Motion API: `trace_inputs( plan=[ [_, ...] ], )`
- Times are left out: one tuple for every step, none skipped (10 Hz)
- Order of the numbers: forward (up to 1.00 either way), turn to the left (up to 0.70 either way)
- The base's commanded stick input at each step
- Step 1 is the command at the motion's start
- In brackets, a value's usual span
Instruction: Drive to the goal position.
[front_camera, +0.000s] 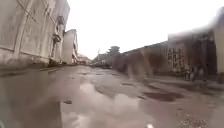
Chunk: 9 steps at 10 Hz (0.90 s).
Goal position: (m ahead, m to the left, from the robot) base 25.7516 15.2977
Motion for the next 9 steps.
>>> trace_inputs(
  plan=[
    [0.46, 0.07],
    [0.50, 0.08],
    [0.50, 0.08],
    [0.50, 0.08],
    [0.50, 0.08],
    [0.50, 0.08],
    [0.50, 0.08],
    [0.50, 0.08],
    [0.50, 0.08]
  ],
)
